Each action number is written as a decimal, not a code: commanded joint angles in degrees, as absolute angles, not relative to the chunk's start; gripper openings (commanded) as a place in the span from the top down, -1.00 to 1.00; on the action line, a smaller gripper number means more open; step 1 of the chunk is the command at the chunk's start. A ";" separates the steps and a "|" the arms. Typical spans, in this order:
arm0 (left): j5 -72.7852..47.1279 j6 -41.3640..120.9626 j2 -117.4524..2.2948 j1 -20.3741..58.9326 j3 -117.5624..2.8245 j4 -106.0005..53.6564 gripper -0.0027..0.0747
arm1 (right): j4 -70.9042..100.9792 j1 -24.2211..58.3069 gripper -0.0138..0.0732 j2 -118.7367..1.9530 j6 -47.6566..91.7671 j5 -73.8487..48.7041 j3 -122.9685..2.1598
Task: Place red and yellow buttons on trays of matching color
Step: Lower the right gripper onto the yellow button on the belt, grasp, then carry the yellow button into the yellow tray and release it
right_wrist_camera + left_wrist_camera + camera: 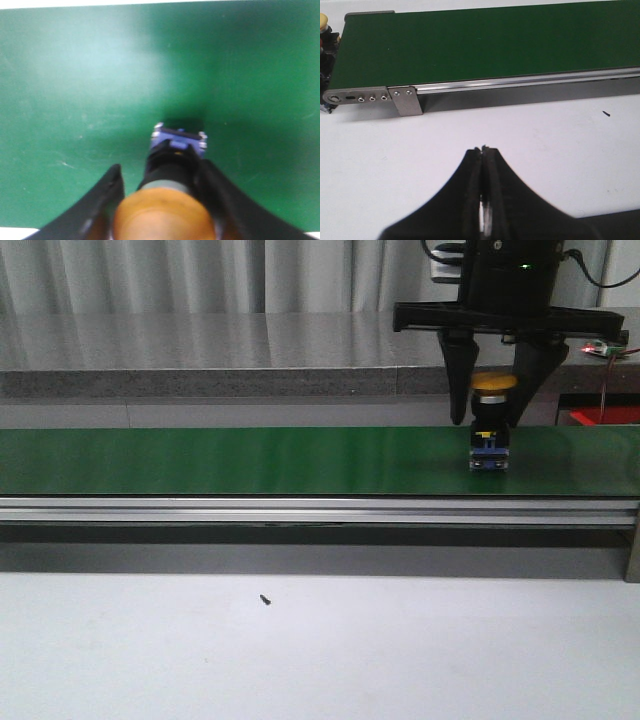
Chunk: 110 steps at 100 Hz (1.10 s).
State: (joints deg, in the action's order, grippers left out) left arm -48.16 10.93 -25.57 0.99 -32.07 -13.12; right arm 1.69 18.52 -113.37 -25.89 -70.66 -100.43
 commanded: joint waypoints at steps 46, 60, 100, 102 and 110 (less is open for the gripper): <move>-44.28 11.14 -25.83 1.42 -33.52 -14.37 0.98 | 0.55 15.01 0.11 -101.92 -20.68 -76.39 -101.50; -44.28 11.14 -25.83 1.42 -33.52 -14.37 0.98 | 0.00 11.55 0.11 -97.49 -18.90 -76.39 -98.72; -44.28 11.14 -25.83 1.42 -33.52 -14.37 0.98 | -3.57 -3.21 0.11 -87.86 -18.22 -74.78 -84.59; -44.28 11.14 -25.83 1.42 -33.52 -14.37 0.98 | -3.57 -4.18 0.11 -87.79 -18.00 -74.51 -84.06; -44.28 11.14 -25.83 1.42 -33.52 -14.37 0.98 | -3.57 -7.66 0.11 -87.70 -17.10 -73.88 -82.52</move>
State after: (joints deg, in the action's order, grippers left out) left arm -48.16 10.93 -25.57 0.99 -32.07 -13.12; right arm -2.43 -3.96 -90.51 -18.63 -70.88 -82.75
